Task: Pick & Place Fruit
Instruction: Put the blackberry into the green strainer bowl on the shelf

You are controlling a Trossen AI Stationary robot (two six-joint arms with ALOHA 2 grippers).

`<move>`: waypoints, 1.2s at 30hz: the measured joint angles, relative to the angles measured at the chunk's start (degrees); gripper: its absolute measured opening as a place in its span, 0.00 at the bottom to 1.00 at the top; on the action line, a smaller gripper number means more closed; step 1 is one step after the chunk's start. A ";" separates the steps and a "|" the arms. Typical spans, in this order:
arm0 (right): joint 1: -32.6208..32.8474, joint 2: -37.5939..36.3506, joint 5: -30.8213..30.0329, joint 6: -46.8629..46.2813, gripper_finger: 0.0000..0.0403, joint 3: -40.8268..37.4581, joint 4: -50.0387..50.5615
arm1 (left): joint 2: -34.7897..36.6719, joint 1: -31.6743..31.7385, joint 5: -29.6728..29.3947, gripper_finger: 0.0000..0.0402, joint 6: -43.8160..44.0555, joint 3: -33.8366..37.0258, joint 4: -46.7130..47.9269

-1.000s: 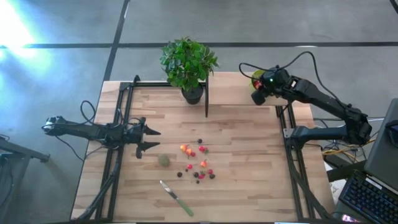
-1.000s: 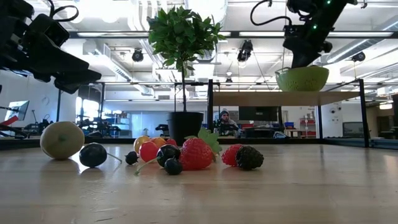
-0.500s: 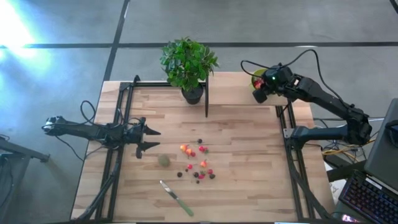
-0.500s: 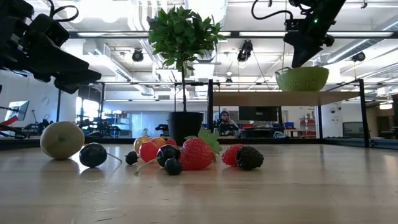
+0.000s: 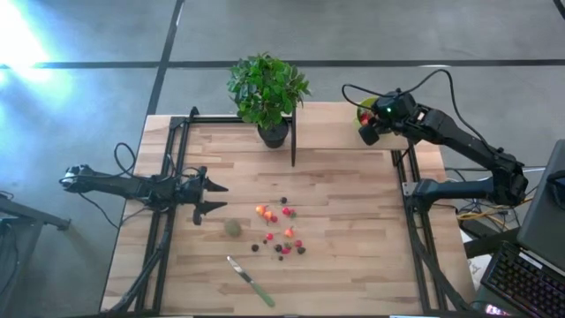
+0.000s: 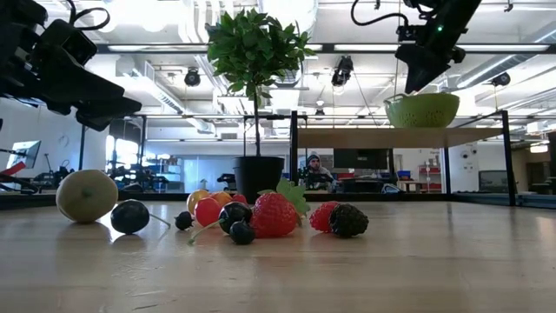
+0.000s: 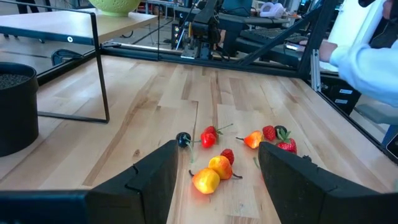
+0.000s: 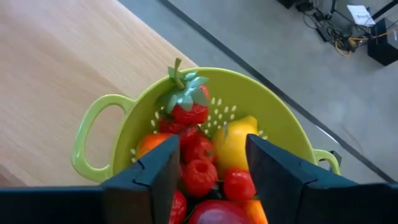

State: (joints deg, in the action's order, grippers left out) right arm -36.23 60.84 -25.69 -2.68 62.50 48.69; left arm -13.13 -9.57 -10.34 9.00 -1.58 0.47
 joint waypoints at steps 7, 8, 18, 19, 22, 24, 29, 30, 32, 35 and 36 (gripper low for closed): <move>-0.04 -0.01 0.00 1.40 0.59 0.00 -0.10 | 0.00 -0.01 -0.01 0.57 0.01 0.00 0.00; -0.04 0.00 0.00 1.40 0.61 0.00 -0.12 | 0.00 0.00 0.00 0.57 0.00 0.00 0.00; -0.04 0.00 0.04 1.36 0.74 0.00 -2.43 | 0.00 -0.01 -0.01 0.57 -0.01 0.02 0.02; -0.04 0.00 0.04 1.38 0.74 0.00 -2.93 | 0.00 0.01 0.00 0.57 -0.01 0.01 0.00; -0.04 -0.07 0.04 1.40 0.76 0.00 -4.28 | 0.00 -0.01 0.00 0.57 0.00 0.01 0.00; -0.04 -0.14 0.04 1.40 0.76 0.00 -4.92 | 0.00 0.01 0.01 0.57 -0.01 0.00 0.02; -0.02 -0.24 0.08 2.11 0.73 1.91 -5.30 | 0.00 0.00 -0.01 0.57 0.00 0.01 0.01; 0.10 -0.24 0.13 2.34 0.72 2.53 -5.45 | 0.00 -0.01 -0.01 0.57 -0.01 0.00 0.01; 0.58 -0.24 0.24 2.68 0.70 3.56 -5.98 | 0.00 0.00 0.00 0.57 -0.01 0.01 0.00; 1.47 -0.24 0.53 2.93 0.67 4.85 -6.55 | 0.00 0.01 -0.01 0.57 -0.01 0.00 0.02; 1.78 -0.24 0.80 2.95 0.66 5.09 -6.97 | 0.00 0.00 0.00 0.57 -0.01 0.00 0.02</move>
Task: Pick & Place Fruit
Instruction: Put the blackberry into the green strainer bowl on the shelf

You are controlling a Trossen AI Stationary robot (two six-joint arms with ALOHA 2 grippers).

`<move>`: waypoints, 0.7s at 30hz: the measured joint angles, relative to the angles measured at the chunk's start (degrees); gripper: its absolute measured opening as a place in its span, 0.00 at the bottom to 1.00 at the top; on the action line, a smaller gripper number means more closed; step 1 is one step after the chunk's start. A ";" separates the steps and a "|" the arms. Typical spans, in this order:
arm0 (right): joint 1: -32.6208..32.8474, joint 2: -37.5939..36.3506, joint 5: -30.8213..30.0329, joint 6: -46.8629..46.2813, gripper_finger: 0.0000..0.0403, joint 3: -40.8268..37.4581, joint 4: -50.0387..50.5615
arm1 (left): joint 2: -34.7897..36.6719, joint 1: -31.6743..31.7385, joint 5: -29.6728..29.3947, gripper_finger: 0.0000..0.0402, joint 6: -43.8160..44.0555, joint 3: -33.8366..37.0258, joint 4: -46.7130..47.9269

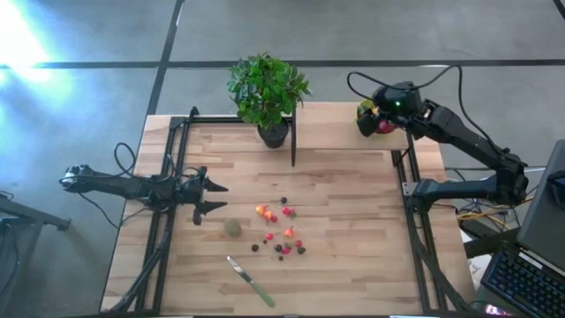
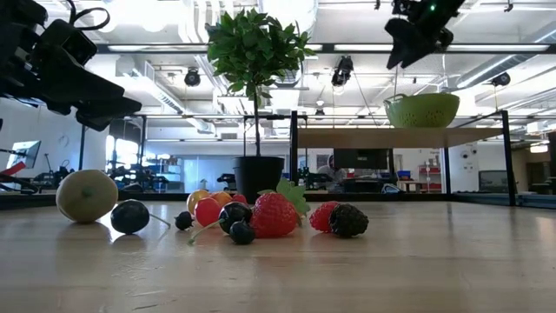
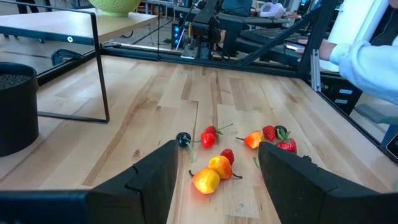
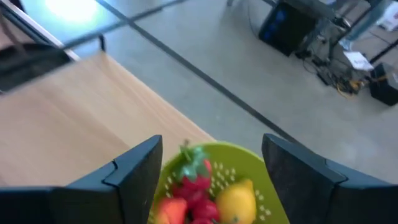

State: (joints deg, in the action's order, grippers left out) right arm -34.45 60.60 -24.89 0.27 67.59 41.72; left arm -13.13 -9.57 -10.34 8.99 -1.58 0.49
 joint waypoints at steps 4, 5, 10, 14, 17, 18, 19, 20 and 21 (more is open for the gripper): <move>1.43 0.17 3.15 0.20 0.63 1.29 -1.95 | 0.00 -0.01 -0.01 0.57 0.01 0.01 -0.02; 1.79 0.21 4.67 0.49 0.62 1.58 -2.47 | 0.00 0.00 0.00 0.57 0.00 0.02 -0.02; 4.38 0.22 16.66 5.56 0.59 1.42 -5.92 | 0.00 0.01 0.01 0.57 0.00 0.00 -0.02; 6.73 0.36 27.48 9.13 0.57 -0.40 -9.53 | 0.00 0.00 -0.01 0.57 0.00 0.00 -0.01; 8.85 0.50 32.90 11.44 0.55 -2.43 -10.54 | 0.00 0.00 0.00 0.57 0.00 0.01 -0.01; 9.67 0.50 34.10 11.98 0.55 -3.13 -10.77 | 0.00 0.01 -0.01 0.57 0.00 0.02 -0.02; 10.51 0.50 34.85 12.23 0.54 -3.76 -11.09 | 0.00 0.01 -0.01 0.57 0.02 0.00 -0.02; 11.33 0.50 35.40 12.22 0.54 -4.43 -11.58 | 0.00 0.01 0.00 0.57 0.00 0.01 -0.01; 12.19 0.50 35.63 11.99 0.54 -5.10 -12.18 | 0.00 0.00 -0.01 0.57 0.01 0.02 0.00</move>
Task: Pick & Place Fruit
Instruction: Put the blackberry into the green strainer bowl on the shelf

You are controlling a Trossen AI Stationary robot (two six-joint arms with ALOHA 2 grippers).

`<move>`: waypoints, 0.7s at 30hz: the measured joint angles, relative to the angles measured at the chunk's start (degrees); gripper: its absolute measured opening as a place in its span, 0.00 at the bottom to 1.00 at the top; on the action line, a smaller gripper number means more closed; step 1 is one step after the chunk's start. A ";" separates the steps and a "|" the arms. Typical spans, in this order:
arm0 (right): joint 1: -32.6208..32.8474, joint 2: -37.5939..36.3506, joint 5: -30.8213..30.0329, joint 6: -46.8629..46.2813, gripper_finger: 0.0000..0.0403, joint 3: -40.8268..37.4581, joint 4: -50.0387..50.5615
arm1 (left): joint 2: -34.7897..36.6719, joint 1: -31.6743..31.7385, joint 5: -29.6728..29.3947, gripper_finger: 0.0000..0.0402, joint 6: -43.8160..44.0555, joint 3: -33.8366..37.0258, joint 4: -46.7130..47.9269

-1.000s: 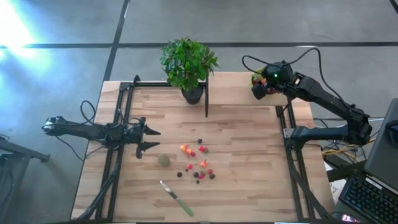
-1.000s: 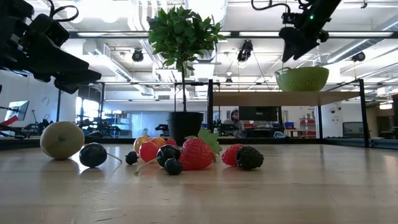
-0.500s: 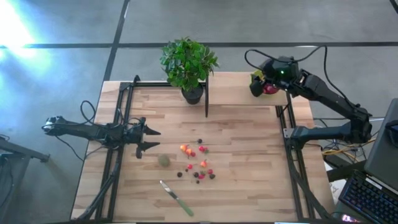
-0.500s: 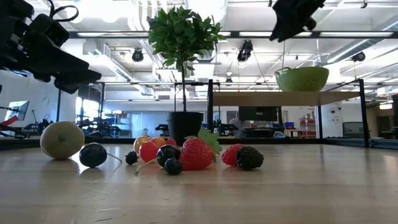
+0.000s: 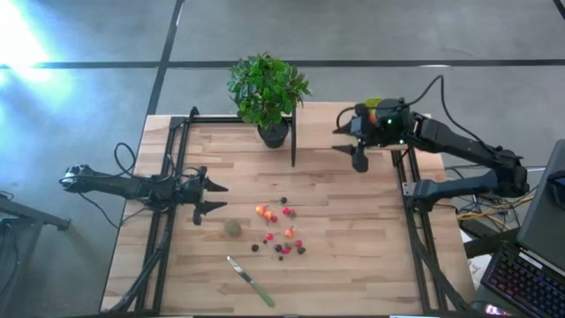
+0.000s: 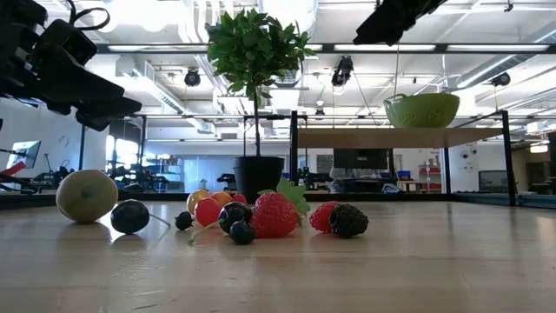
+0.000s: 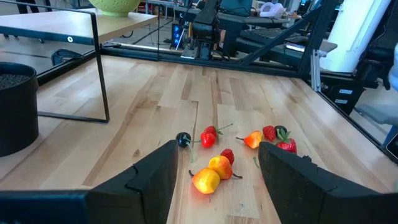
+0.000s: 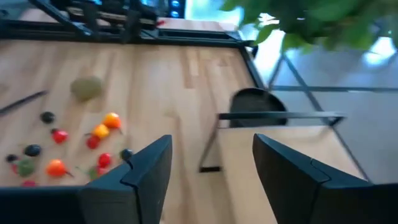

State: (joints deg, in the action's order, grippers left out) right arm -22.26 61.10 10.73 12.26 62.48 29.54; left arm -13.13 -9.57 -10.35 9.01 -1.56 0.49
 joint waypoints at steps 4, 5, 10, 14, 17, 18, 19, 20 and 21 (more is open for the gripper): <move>4.17 -0.01 0.08 -3.36 0.52 -2.72 -5.04 | 0.00 -0.01 0.01 0.57 0.00 0.00 -0.01; 5.49 -0.02 0.07 -4.06 0.52 -3.55 -6.75 | 0.00 0.00 0.01 0.57 -0.01 -0.02 -0.01; 12.19 -0.02 -0.06 -5.54 0.51 -8.71 -15.24 | 0.00 0.01 0.00 0.57 -0.01 0.00 -0.02; 17.34 0.64 -0.19 -6.83 0.50 -12.86 -21.17 | 0.00 0.00 0.01 0.57 -0.01 0.00 -0.02; 21.01 2.31 -0.24 -8.63 0.49 -15.59 -26.01 | 0.00 -0.01 0.02 0.57 -0.01 -0.02 -0.02; 22.17 3.01 -0.28 -9.17 0.48 -16.38 -27.41 | 0.00 0.00 0.01 0.57 -0.01 -0.01 -0.01; 23.36 3.89 -0.32 -9.67 0.48 -17.11 -28.28 | 0.00 -0.01 0.01 0.57 -0.01 -0.01 0.00; 24.63 5.11 -0.34 -10.31 0.48 -17.55 -29.05 | 0.00 0.01 0.02 0.57 -0.01 0.00 -0.02; 25.92 6.43 -0.38 -10.97 0.47 -17.69 -29.83 | 0.00 -0.01 0.02 0.57 -0.01 -0.02 -0.02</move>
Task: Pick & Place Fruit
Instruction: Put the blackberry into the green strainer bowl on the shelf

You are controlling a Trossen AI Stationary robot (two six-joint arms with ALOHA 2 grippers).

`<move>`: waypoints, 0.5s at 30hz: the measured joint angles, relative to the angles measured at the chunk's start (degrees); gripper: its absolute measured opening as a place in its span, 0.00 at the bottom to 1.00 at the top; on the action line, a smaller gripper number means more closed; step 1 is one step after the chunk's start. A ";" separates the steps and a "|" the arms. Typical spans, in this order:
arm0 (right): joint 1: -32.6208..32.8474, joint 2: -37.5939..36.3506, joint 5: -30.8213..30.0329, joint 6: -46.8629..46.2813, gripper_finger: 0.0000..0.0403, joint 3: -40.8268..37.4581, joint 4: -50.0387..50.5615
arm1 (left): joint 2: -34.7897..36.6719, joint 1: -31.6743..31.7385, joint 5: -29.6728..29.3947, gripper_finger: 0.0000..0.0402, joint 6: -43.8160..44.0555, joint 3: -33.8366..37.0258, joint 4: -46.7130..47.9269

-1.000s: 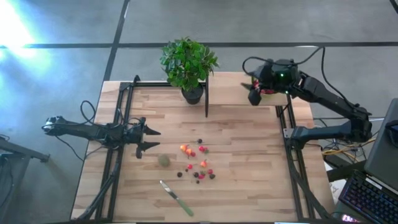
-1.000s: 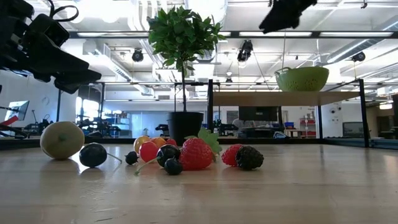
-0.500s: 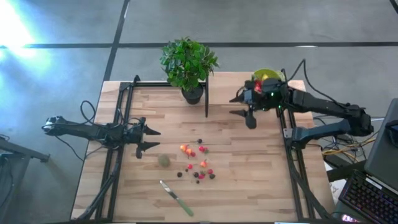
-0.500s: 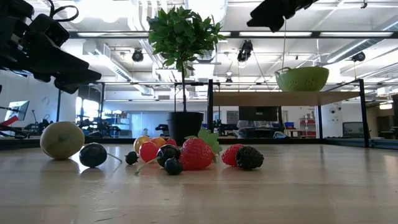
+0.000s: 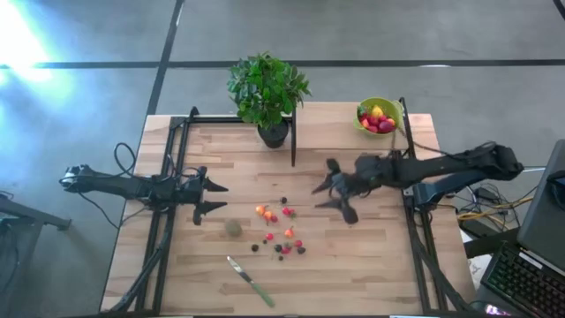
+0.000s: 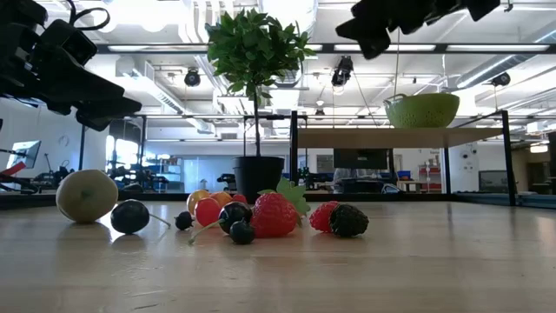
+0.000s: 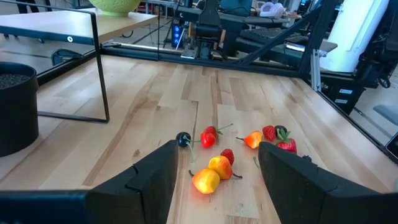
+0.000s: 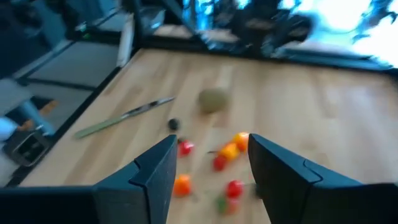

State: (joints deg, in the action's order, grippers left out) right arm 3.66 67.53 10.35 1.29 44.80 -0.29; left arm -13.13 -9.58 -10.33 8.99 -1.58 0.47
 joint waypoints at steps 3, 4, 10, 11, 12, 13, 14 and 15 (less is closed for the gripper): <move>3.86 4.52 -0.02 -1.58 0.46 0.01 -0.55 | 0.00 0.02 -0.01 0.57 0.00 0.02 0.00; 5.19 6.15 -0.08 -1.73 0.45 0.31 -0.83 | 0.00 0.01 -0.01 0.57 0.01 0.02 0.01; 13.00 14.93 -4.92 -3.86 0.42 2.37 -1.49 | 0.00 0.01 -0.02 0.57 0.00 0.01 0.00; 14.15 16.16 -5.48 -4.37 0.41 2.81 -1.62 | 0.00 0.01 0.00 0.57 0.00 0.01 0.02; 15.11 17.44 -6.00 -4.80 0.41 3.31 -1.73 | -0.02 0.02 -0.02 0.57 0.00 0.00 0.02; 16.03 18.54 -6.22 -5.11 0.41 3.80 -1.78 | -0.02 0.01 -0.01 0.57 0.00 0.01 0.00; 16.87 19.68 -6.69 -5.46 0.40 4.30 -1.78 | -0.02 0.00 -0.01 0.57 0.01 0.00 0.01; 17.64 20.90 -7.45 -5.77 0.40 4.90 -1.83 | -0.02 0.01 -0.02 0.57 0.01 0.01 0.00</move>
State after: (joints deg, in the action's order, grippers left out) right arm 21.30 88.43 2.90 -4.48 49.70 -2.12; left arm -13.15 -9.57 -10.35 9.01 -1.57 0.47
